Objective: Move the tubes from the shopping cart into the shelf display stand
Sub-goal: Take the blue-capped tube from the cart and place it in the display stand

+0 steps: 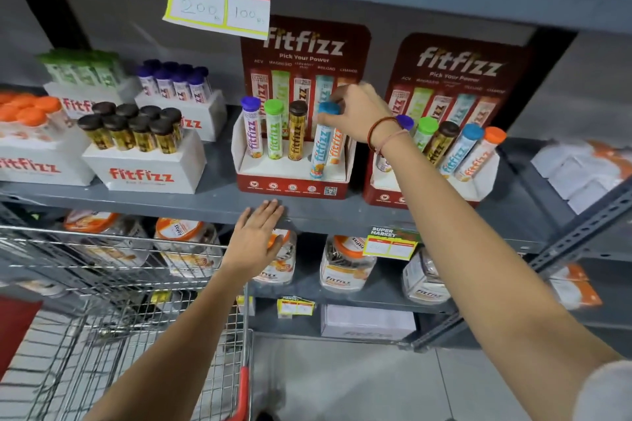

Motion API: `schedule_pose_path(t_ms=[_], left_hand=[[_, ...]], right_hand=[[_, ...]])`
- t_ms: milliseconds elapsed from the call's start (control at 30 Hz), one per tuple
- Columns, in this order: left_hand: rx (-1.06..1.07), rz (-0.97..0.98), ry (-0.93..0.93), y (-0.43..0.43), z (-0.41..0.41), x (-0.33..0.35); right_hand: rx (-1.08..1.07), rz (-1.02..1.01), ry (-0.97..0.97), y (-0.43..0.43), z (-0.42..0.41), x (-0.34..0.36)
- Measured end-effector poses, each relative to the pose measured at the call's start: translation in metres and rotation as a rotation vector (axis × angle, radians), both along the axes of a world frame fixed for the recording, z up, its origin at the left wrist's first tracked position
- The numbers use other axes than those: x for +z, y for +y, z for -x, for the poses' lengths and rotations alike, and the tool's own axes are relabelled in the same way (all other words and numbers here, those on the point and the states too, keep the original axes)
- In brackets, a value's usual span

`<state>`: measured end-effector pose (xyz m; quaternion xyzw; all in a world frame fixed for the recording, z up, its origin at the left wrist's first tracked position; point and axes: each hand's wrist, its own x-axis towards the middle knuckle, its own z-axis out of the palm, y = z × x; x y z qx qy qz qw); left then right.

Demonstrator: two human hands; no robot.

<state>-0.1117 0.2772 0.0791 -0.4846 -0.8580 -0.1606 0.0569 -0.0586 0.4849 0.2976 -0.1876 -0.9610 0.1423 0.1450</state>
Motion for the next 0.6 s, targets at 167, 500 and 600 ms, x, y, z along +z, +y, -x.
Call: schedule_pose_path(t_ms=[167,500,600], left_hand=[[-0.011,-0.001,0.008,-0.001,0.0,-0.001],[-0.002,-0.006,0.007,-0.001,0.001,-0.001],[0.006,-0.004,0.002,0.0,0.001,-0.003]], right_hand=[[-0.018,-0.048,-0.011,0.009,0.017,-0.006],[-0.051,-0.024,-0.004,0.016,0.036,-0.009],[-0.047,-0.027,0.01,0.017,0.037,-0.008]])
